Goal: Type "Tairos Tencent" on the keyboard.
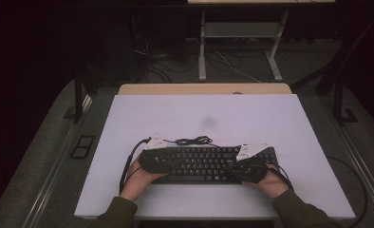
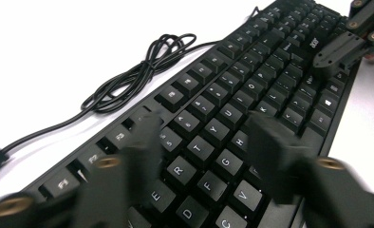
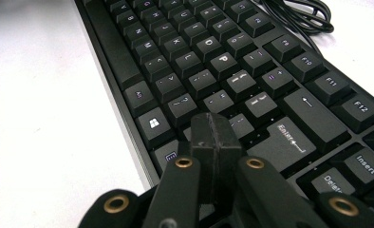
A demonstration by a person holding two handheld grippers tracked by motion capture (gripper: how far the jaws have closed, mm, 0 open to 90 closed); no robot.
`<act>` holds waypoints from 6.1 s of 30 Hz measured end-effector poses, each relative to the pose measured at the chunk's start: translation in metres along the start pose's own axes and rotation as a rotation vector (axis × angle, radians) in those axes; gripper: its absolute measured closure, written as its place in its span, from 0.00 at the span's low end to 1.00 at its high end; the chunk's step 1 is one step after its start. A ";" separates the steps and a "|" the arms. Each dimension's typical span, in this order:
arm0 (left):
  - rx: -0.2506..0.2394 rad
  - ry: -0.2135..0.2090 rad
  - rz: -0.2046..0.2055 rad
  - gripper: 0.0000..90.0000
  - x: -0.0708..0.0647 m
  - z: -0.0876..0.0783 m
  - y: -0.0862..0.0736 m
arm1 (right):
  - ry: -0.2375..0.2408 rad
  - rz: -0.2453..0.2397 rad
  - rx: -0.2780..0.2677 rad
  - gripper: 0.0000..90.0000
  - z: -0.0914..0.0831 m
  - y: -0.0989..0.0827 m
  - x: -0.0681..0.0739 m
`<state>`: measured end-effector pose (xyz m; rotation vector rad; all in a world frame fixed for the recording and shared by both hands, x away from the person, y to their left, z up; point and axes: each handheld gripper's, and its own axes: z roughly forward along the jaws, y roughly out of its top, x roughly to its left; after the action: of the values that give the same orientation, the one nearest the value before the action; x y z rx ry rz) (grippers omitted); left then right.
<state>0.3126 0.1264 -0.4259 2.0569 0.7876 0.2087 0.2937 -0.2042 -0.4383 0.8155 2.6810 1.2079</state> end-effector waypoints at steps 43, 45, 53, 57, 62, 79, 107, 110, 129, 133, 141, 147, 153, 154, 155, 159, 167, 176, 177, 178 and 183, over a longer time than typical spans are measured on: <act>0.012 0.061 -0.029 0.93 0.012 -0.012 -0.012 | 0.040 0.084 -0.161 0.40 -0.001 0.012 -0.004; 0.018 0.061 -0.026 0.98 0.013 -0.011 -0.012 | 0.042 0.082 -0.158 0.40 -0.001 0.013 -0.004; 0.033 0.067 -0.028 0.98 0.015 -0.008 -0.013 | 0.042 0.081 -0.157 0.40 0.000 0.013 -0.004; 0.037 0.069 -0.031 0.98 0.015 -0.007 -0.014 | 0.040 0.081 -0.157 0.40 0.000 0.013 -0.004; 0.042 0.063 -0.034 0.98 0.015 -0.005 -0.015 | 0.040 0.079 -0.157 0.40 0.001 0.013 -0.004; 0.034 0.052 -0.034 0.94 0.014 -0.005 -0.015 | 0.055 0.084 -0.171 0.40 0.002 0.019 -0.005; -0.021 0.054 -0.053 0.40 0.006 -0.025 -0.026 | 0.076 0.036 -0.167 0.74 0.019 0.041 0.005; -0.022 0.060 -0.059 0.36 0.005 -0.026 -0.028 | 0.083 0.028 -0.161 0.81 0.023 0.044 0.007; -0.030 0.083 -0.071 0.24 0.002 -0.031 -0.033 | 0.159 -0.013 -0.110 1.00 0.055 0.061 0.021; -0.030 0.081 -0.069 0.24 0.002 -0.030 -0.033 | 0.161 -0.017 -0.087 1.00 0.061 0.062 0.024; -0.027 0.082 -0.063 0.24 0.002 -0.030 -0.033 | 0.148 -0.034 -0.053 1.00 0.067 0.061 0.028; -0.028 0.081 -0.060 0.24 0.002 -0.030 -0.033 | 0.141 -0.040 -0.040 1.00 0.069 0.060 0.029; -0.028 0.082 -0.059 0.24 0.002 -0.030 -0.033 | 0.139 -0.042 -0.028 1.00 0.070 0.060 0.030; -0.027 0.082 -0.059 0.24 0.002 -0.030 -0.033 | 0.137 -0.042 -0.025 1.00 0.070 0.060 0.031; -0.027 0.082 -0.059 0.24 0.002 -0.030 -0.033 | 0.136 -0.044 -0.021 1.00 0.071 0.060 0.031; -0.025 0.082 -0.055 0.24 0.002 -0.030 -0.033 | 0.128 -0.057 -0.013 1.00 0.072 0.059 0.033; -0.027 0.082 -0.055 0.24 0.002 -0.031 -0.033 | 0.135 -0.061 -0.042 0.96 0.067 0.061 0.033; -0.031 0.079 -0.050 0.25 0.000 -0.031 -0.032 | 0.147 -0.036 -0.090 0.79 0.060 0.062 0.029; -0.031 0.078 -0.051 0.26 0.000 -0.031 -0.032 | 0.148 -0.037 -0.094 0.76 0.060 0.062 0.028; -0.031 0.076 -0.049 0.26 0.000 -0.031 -0.032 | 0.147 -0.029 -0.099 0.74 0.059 0.061 0.027; -0.036 0.072 -0.047 0.31 -0.001 -0.031 -0.031 | 0.142 -0.009 -0.111 0.62 0.056 0.061 0.022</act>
<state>0.2847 0.1600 -0.4322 2.0040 0.8692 0.2695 0.3172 -0.1224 -0.4294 0.7275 2.6928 1.4491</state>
